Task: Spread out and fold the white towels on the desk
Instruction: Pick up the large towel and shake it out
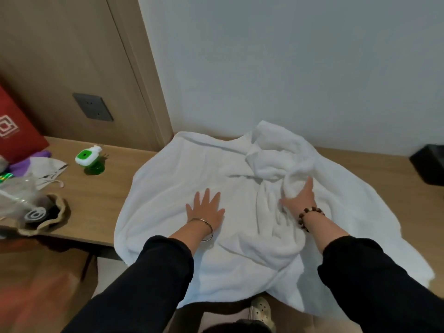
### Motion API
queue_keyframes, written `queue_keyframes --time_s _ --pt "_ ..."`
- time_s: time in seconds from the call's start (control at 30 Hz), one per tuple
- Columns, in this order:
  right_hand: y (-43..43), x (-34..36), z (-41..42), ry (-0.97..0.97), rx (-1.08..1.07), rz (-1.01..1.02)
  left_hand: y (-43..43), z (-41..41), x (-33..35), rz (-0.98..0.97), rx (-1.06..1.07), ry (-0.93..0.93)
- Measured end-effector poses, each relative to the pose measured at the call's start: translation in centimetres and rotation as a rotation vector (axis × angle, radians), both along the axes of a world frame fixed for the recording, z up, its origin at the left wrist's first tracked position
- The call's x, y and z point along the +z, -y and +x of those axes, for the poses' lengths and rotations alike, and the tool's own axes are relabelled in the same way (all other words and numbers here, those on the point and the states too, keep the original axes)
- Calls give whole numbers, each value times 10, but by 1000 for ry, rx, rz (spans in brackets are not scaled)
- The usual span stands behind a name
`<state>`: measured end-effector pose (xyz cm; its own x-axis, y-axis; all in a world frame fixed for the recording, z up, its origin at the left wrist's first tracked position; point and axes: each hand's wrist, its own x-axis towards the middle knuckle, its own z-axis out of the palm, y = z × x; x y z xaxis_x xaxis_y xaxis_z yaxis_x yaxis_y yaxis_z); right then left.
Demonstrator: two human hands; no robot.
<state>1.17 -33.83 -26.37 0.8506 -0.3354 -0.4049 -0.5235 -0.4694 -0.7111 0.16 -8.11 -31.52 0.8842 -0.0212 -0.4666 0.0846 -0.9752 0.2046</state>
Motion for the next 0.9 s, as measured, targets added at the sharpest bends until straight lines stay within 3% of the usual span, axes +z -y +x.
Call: queue_keyframes --time_s 0.07,0.2,0.3,0.37,0.43,0.53,0.67,0.73,0.77,0.83,0.9 --pt "9 -9 2 -70 166 -170 2 2 -8 49 -26 -9" --pt "40 -25 11 -99 435 -707 12 8 -15 88 -58 12" --pt "69 -28 28 -141 469 -799 40 18 -13 56 -141 14" --pt "87 -24 44 -179 389 -725 64 20 -12 -1 -163 -30" --pt "97 -15 59 -106 234 -529 84 21 -12 -86 -155 -100" --pt "90 4 72 70 30 -180 98 24 -7 -184 -95 -147" --pt "41 44 76 465 -127 -45 92 28 6 -373 33 -180" --pt "6 59 75 668 61 11 84 27 14 -594 242 -203" --pt "-11 60 76 644 270 7 77 26 19 -683 354 -158" --pt "-34 46 81 328 705 -144 58 24 26 -720 527 28" --pt "-40 27 86 140 795 -233 32 25 30 -627 610 196"
